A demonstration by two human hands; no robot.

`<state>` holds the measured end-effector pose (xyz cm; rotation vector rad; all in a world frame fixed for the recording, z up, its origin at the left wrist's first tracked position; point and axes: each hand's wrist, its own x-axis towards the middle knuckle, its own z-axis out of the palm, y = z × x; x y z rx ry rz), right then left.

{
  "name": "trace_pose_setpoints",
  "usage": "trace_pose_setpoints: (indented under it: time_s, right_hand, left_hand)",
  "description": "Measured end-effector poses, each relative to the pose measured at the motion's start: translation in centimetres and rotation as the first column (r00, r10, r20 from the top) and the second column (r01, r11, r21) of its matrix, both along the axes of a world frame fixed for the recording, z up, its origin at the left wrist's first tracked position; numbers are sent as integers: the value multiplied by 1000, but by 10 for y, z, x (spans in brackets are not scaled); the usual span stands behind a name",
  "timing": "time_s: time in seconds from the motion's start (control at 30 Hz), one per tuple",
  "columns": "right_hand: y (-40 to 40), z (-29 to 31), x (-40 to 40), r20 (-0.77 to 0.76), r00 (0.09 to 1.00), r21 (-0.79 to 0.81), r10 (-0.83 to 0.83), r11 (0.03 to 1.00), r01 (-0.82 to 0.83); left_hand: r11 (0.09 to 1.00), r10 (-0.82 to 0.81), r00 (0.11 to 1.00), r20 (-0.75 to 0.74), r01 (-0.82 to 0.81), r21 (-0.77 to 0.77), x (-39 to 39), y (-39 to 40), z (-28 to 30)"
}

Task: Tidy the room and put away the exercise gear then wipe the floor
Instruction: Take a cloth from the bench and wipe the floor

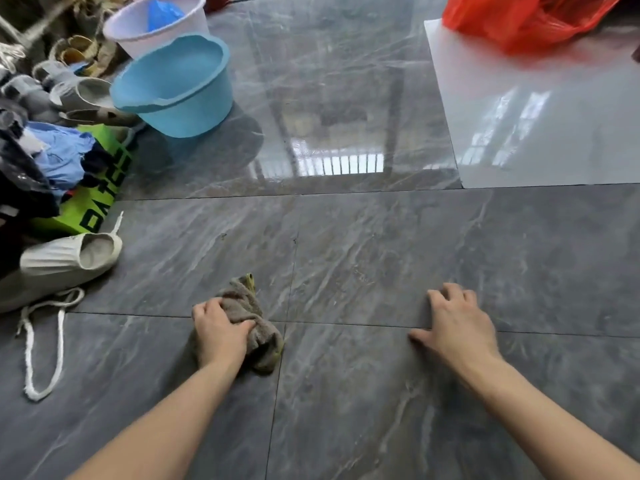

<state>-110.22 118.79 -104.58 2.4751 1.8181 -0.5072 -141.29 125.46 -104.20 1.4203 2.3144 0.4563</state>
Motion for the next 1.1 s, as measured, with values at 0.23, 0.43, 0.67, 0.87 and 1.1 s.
trace_pose_setpoints:
  time_s: [0.23, 0.43, 0.67, 0.87, 1.1]
  right_hand:
    - [-6, -10, 6, -75, 997, 36, -1, 999, 4]
    - [-3, -25, 13, -17, 1000, -9, 12, 1000, -12]
    - [2, -24, 14, -17, 1000, -29, -14, 999, 14]
    - [4, -16, 12, -64, 998, -27, 4, 1000, -6]
    - [5, -10, 13, -40, 998, -30, 56, 998, -57]
  left_hand:
    - [959, -281, 960, 8, 281, 30, 140, 124, -10]
    - [175, -984, 175, 11, 984, 31, 307, 117, -7]
    - [164, -973, 172, -151, 984, 66, 306, 156, -31]
    - [773, -606, 755, -250, 633, 40, 119, 246, -42]
    - [984, -179, 933, -312, 167, -65, -134, 179, -32]
